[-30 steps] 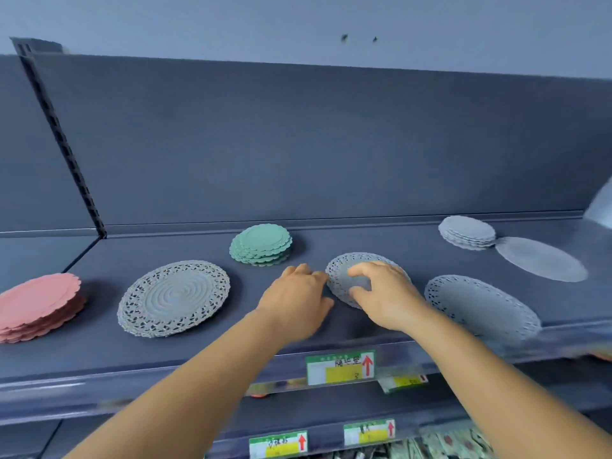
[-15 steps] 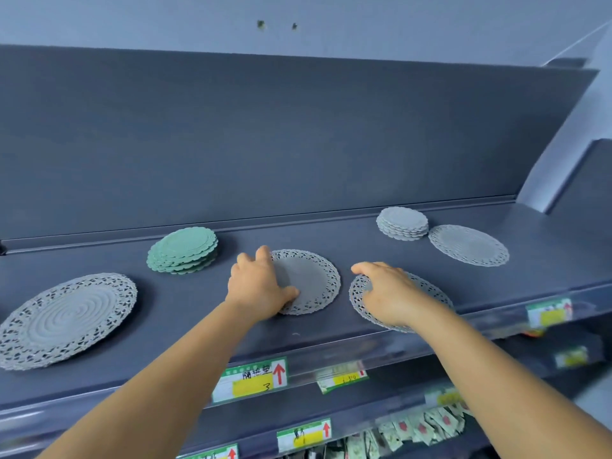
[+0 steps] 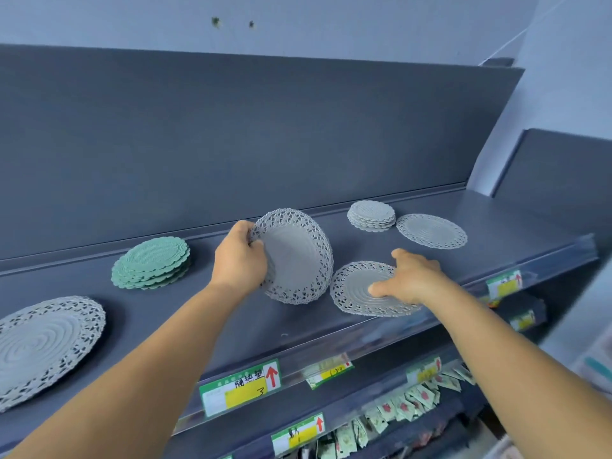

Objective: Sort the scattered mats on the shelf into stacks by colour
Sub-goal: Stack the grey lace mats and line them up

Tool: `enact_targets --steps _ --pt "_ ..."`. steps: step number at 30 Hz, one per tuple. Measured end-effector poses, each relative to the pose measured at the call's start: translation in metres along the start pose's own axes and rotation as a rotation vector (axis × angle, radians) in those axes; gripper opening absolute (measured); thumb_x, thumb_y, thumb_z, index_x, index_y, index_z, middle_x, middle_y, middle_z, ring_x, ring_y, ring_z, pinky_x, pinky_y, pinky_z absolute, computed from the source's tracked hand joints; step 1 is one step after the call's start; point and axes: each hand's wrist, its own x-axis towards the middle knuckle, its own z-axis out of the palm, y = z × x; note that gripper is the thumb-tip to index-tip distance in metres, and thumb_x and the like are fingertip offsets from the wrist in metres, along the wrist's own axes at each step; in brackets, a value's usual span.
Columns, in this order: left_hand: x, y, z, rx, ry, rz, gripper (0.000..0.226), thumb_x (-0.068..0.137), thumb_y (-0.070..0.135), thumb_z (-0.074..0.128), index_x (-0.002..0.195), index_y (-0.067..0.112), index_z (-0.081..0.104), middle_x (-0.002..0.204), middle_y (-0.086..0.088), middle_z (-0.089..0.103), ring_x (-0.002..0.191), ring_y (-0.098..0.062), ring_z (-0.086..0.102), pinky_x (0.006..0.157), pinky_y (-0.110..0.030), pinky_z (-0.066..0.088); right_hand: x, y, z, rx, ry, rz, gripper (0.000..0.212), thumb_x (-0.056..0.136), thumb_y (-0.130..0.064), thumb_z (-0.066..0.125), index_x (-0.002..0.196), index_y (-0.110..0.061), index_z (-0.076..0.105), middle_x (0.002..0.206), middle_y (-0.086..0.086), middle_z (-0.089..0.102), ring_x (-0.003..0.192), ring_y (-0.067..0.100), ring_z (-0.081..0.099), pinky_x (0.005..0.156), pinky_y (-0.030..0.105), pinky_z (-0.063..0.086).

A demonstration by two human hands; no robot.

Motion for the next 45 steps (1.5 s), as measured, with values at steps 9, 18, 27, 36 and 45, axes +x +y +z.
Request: enact_targets --steps 9,18,27,36,45 --pt "0.007 0.014 0.019 -0.208 0.007 -0.032 0.022 0.094 0.007 0.036 0.094 0.024 0.051 0.085 0.003 0.058 0.081 -0.021 0.053 0.056 -0.022 0.041 0.006 0.023 -0.011 0.506 0.243 -0.077 0.029 0.089 -0.012 0.053 0.116 -0.013 0.064 0.114 0.010 0.068 0.104 0.030 0.062 0.090 0.039 0.050" --pt "0.006 0.057 0.097 -0.243 -0.295 -0.066 0.029 0.093 0.006 0.033 0.083 0.026 0.052 0.078 -0.004 0.061 0.069 -0.024 0.052 0.062 -0.029 0.043 0.036 0.063 -0.034 0.814 0.203 -0.039 0.033 0.099 -0.017 0.043 0.128 -0.014 0.057 0.127 0.013 0.062 0.107 0.027 0.060 0.092 0.034 0.048" --pt "0.009 0.088 0.164 -0.195 -0.441 -0.214 0.033 0.086 0.007 0.059 0.115 0.014 0.046 0.075 -0.005 0.061 0.060 -0.018 0.054 0.056 -0.028 0.047 0.097 0.099 -0.055 0.898 -0.026 -0.082 0.043 0.101 -0.021 0.043 0.143 -0.017 0.041 0.146 0.001 0.044 0.134 0.021 0.040 0.105 0.031 0.033" --pt "0.017 0.096 0.194 0.092 -0.385 -0.214 0.010 0.085 0.011 0.059 0.083 0.015 0.050 0.069 -0.001 0.059 0.056 -0.013 0.055 0.044 -0.020 0.042 0.181 0.130 -0.060 0.207 0.075 -0.173 0.056 0.094 -0.032 0.045 0.147 -0.022 0.031 0.146 0.007 0.045 0.135 0.031 0.036 0.105 0.039 0.039" --pt "0.020 0.097 0.199 0.190 -0.309 -0.206 0.011 0.083 0.013 0.061 0.094 0.013 0.060 0.076 -0.001 0.061 0.063 -0.015 0.056 0.049 -0.022 0.042 0.215 0.128 -0.070 0.125 0.063 -0.069 0.078 0.072 -0.032 0.074 0.138 -0.011 0.038 0.140 0.014 0.039 0.128 0.033 0.039 0.095 0.038 0.044"
